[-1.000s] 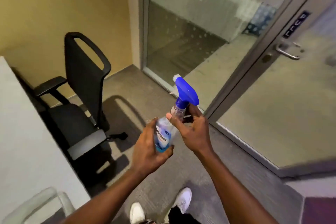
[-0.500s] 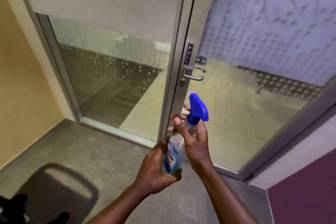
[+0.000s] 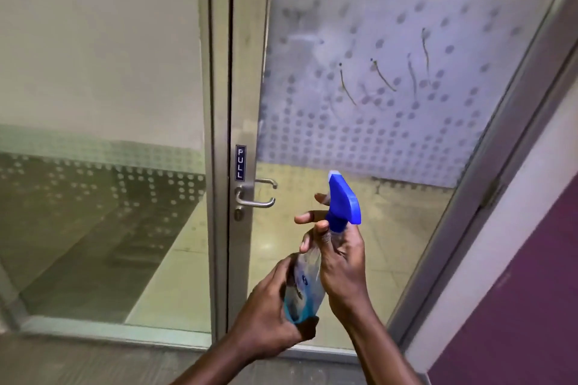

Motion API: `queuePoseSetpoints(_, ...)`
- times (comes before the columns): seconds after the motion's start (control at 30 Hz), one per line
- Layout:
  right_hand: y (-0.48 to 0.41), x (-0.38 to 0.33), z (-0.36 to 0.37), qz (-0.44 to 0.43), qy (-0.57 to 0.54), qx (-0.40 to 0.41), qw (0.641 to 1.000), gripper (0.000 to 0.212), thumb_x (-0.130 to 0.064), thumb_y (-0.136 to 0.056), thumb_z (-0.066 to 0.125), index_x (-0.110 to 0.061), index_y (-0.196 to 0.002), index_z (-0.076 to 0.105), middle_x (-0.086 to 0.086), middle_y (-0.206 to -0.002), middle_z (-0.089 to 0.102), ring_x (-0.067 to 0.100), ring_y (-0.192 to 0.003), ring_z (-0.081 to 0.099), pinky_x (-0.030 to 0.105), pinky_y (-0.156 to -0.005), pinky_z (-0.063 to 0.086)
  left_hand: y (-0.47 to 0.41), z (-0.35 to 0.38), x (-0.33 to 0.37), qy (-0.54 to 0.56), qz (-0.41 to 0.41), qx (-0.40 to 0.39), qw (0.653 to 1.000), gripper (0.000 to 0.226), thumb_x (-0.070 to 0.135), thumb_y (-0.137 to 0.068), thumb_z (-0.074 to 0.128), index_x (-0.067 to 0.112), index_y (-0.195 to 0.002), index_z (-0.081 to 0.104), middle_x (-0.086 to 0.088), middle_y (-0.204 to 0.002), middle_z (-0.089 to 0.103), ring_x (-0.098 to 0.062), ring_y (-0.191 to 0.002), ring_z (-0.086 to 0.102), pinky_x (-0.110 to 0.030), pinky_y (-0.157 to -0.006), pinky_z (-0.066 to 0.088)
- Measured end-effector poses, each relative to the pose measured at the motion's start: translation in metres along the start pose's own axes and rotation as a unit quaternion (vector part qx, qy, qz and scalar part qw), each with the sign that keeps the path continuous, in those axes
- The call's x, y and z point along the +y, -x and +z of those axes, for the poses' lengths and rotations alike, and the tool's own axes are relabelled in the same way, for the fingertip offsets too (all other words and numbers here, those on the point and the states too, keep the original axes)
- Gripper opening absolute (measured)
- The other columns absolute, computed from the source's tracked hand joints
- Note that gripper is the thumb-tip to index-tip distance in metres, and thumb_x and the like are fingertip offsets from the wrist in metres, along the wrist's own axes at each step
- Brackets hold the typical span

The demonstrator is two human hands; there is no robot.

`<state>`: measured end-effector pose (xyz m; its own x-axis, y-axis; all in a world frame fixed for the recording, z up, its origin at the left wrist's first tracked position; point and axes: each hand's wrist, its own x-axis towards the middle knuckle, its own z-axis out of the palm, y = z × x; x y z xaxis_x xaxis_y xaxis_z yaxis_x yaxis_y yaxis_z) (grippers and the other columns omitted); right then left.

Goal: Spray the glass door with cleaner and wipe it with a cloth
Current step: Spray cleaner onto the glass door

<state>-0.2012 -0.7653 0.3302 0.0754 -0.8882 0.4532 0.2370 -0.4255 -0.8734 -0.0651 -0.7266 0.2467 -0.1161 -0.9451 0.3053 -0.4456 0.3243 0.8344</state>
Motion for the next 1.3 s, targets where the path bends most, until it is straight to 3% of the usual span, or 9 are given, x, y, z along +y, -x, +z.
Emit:
queuePoseSetpoints(0.13, -0.053, -0.009, -0.002, -0.038, 0.024, 0.042, 0.998, 0.050, -0.040, -0.101, 0.065, -0.010, -0.141, 0.056, 0.005, -0.097, 0.078, 0.019, -0.063, 0.058, 0.028, -0.069, 0.055, -0.061, -0.029, 0.007, -0.113, 0.051, -0.056, 0.991, 0.113, 0.082, -0.069, 0.084, 0.044, -0.162, 0.032, 0.024, -0.160, 0.049, 0.005, -0.144, 0.048, -0.019, -0.120, 0.043)
queuePoseSetpoints(0.2, -0.082, -0.019, -0.002, -0.063, 0.039, 0.063, 0.995, 0.042, -0.032, -0.104, 0.061, -0.010, -0.139, 0.057, 0.004, -0.093, 0.076, 0.020, -0.062, 0.057, 0.029, -0.069, 0.055, -0.101, -0.052, 0.002, -0.241, 0.104, -0.077, 0.962, 0.135, 0.101, -0.065, 0.063, 0.030, -0.172, 0.020, 0.010, -0.179, 0.027, -0.011, -0.164, 0.027, -0.027, -0.138, 0.015)
queuePoseSetpoints(0.3, -0.122, -0.041, 0.003, -0.097, 0.059, 0.091, 0.989, 0.047, -0.043, -0.100, 0.058, -0.014, -0.137, 0.059, 0.007, -0.092, 0.074, 0.020, -0.062, 0.058, 0.028, -0.066, 0.055, -0.169, -0.092, -0.007, -0.408, 0.143, -0.049, 0.900, 0.129, 0.084, -0.084, 0.064, 0.015, -0.174, 0.003, -0.006, -0.184, -0.011, -0.025, -0.172, -0.006, -0.030, -0.132, -0.017)
queuePoseSetpoints(0.5, -0.182, -0.069, 0.021, -0.144, 0.072, 0.149, 0.976, 0.056, -0.057, -0.095, 0.058, -0.014, -0.131, 0.060, 0.011, -0.090, 0.070, 0.019, -0.062, 0.057, 0.031, -0.063, 0.054, -0.293, -0.173, -0.019, -0.494, 0.152, 0.121, 0.848, 0.127, 0.052, -0.087, 0.085, -0.007, -0.170, 0.008, -0.034, -0.176, -0.019, -0.049, -0.168, -0.013, -0.055, -0.139, 0.007)
queuePoseSetpoints(0.63, -0.207, -0.072, 0.028, -0.139, 0.065, 0.163, 0.975, 0.072, -0.063, -0.089, 0.061, -0.008, -0.135, 0.059, 0.012, -0.088, 0.066, 0.020, -0.061, 0.055, 0.033, -0.063, 0.054, -0.338, -0.194, -0.034, -0.510, 0.133, 0.107, 0.843, 0.142, 0.060, -0.085, 0.084, -0.008, -0.168, -0.008, -0.037, -0.171, -0.031, -0.051, -0.164, -0.026, -0.059, -0.138, 0.006)
queuePoseSetpoints(0.8, -0.230, -0.070, 0.026, -0.128, 0.082, 0.179, 0.972, 0.051, -0.060, -0.092, 0.063, -0.014, -0.115, 0.063, -0.005, -0.075, 0.061, 0.020, -0.060, 0.055, 0.035, -0.065, 0.051, -0.358, -0.191, -0.061, -0.485, 0.077, 0.075, 0.868, 0.149, 0.066, -0.088, 0.078, -0.008, -0.160, -0.031, -0.031, -0.166, -0.046, -0.047, -0.161, -0.034, -0.055, -0.139, 0.000)
queuePoseSetpoints(0.97, -0.241, -0.069, 0.006, -0.149, 0.072, 0.183, 0.969, 0.068, -0.058, -0.094, 0.060, -0.007, -0.139, 0.059, 0.003, -0.080, 0.059, 0.020, -0.062, 0.054, 0.029, -0.060, 0.054, -0.366, -0.179, -0.077, -0.454, 0.078, 0.091, 0.883, 0.158, 0.065, -0.083, 0.083, -0.010, -0.157, -0.035, -0.032, -0.165, -0.047, -0.048, -0.159, -0.038, -0.058, -0.138, 0.001)
queuePoseSetpoints(1.13, -0.248, -0.084, -0.027, -0.167, 0.089, 0.217, 0.958, 0.065, -0.063, -0.095, 0.062, -0.010, -0.133, 0.062, 0.003, -0.080, 0.061, 0.020, -0.061, 0.055, 0.032, -0.061, 0.055, -0.381, -0.158, -0.081, -0.428, 0.074, 0.125, 0.892, 0.164, 0.075, -0.074, 0.084, -0.018, -0.158, -0.022, -0.042, -0.163, -0.041, -0.059, -0.158, -0.034, -0.066, -0.136, 0.010)
queuePoseSetpoints(1.3, -0.256, -0.100, -0.053, -0.169, 0.074, 0.222, 0.957, 0.092, -0.093, -0.061, 0.080, -0.018, -0.113, 0.067, -0.004, -0.075, 0.058, 0.018, -0.062, 0.055, 0.027, -0.057, 0.055, -0.391, -0.144, -0.087, -0.415, 0.092, 0.139, 0.894, 0.178, 0.074, -0.052, 0.097, -0.023, -0.160, -0.006, -0.046, -0.169, -0.024, -0.062, -0.161, -0.020, -0.075, -0.127, 0.018)
